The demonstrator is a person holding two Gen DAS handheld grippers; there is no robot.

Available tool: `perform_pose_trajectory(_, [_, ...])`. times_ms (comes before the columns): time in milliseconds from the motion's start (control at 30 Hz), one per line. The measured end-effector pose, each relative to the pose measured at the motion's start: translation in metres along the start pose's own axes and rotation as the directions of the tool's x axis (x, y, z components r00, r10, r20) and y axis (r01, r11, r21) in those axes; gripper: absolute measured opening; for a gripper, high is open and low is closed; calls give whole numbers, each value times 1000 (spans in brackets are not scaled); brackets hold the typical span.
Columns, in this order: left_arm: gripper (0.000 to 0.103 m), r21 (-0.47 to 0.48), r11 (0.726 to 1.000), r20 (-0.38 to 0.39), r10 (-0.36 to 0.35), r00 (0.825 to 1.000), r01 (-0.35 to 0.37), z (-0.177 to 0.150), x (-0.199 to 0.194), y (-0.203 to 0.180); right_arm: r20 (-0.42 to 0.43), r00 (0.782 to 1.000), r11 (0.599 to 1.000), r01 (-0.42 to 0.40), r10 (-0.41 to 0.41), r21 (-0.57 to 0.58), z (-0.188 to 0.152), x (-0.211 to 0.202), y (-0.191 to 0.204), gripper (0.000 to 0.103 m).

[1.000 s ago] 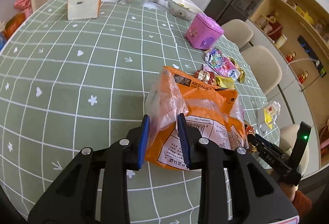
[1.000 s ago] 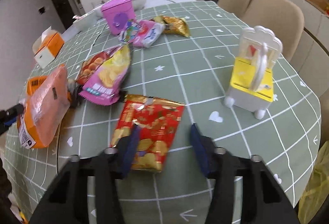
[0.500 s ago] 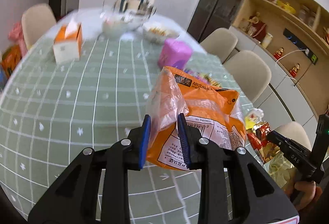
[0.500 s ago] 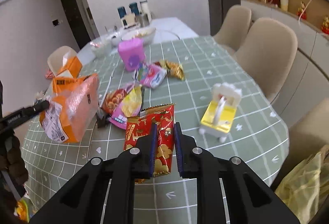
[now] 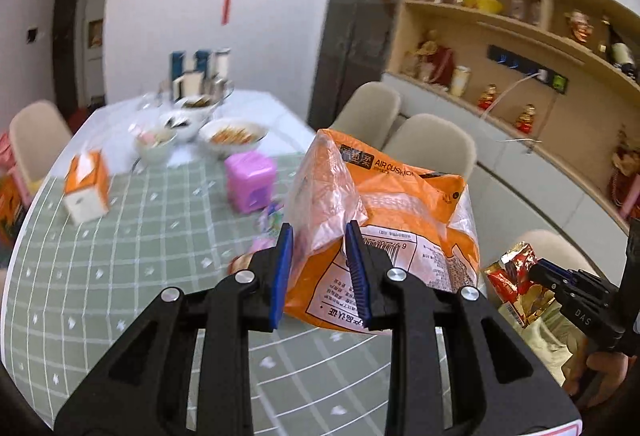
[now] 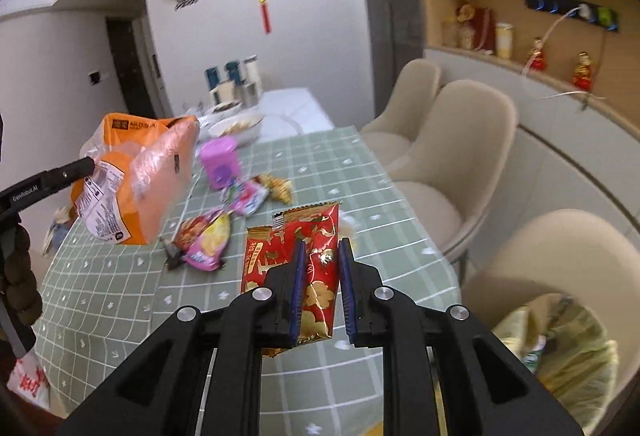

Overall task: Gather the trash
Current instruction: 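Carry the orange bag and red packet over the trash bin with both tools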

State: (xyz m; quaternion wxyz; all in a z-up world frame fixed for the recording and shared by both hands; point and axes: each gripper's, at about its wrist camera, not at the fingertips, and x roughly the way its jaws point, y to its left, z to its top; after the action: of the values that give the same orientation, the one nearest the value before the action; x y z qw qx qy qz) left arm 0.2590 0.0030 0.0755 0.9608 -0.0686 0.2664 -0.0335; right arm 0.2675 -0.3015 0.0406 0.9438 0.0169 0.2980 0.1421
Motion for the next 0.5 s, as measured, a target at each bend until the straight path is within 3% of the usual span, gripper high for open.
perform_pose_trajectory(167, [26, 59, 995, 23, -81, 996, 79, 15, 3, -38, 57, 995, 996, 84, -85, 23, 4, -32, -31, 17])
perform_pose_trajectory(300, [26, 78, 986, -14, -146, 989, 146, 16, 20, -70, 70, 985, 986, 151, -156, 66, -1, -48, -58, 17])
perform_pose_trajectory(500, [26, 97, 955, -123, -268, 955, 281, 2, 56, -129, 41, 963, 957, 261, -268, 131, -16, -66, -101, 17])
